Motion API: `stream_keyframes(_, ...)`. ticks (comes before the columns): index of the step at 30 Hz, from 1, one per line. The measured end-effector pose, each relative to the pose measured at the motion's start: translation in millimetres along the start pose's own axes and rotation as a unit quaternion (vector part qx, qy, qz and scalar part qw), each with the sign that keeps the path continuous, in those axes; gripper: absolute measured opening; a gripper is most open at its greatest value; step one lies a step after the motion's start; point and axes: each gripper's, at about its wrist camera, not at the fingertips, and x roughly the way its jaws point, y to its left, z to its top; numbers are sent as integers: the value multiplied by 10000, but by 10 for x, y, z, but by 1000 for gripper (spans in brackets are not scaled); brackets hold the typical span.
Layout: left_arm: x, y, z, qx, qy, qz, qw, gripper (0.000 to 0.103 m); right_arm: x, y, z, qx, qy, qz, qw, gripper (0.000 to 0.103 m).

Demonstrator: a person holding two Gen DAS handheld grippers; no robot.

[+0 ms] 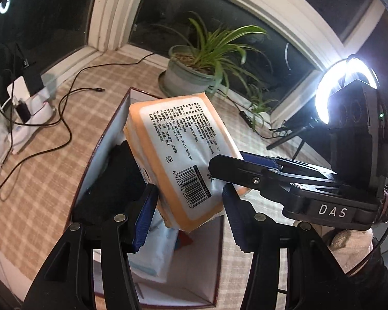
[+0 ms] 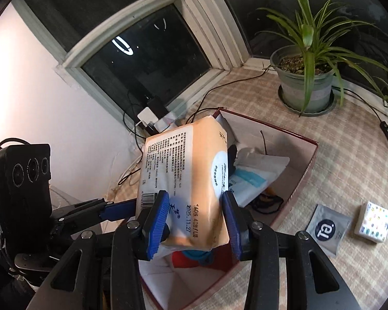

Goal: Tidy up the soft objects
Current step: 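Lift the orange parcel with both tools and carry it over the box, then lower the orange parcel into the box and open both tools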

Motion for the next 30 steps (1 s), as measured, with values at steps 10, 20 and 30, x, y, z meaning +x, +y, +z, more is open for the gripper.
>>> stream_keyframes(10,216,118,72,-115,121,282,9995,50,354,-130,139,-21,281,-87,9996,39)
stream_keyframes(20,46,198,56,-237,-127,516,9983,50,329,-212,181,72,130,-172,9997,39)
stream_keyframes(30,-170,-6,-119,63,-399,748,9964,52,33,-292,59,136,-100,-202,9997,51)
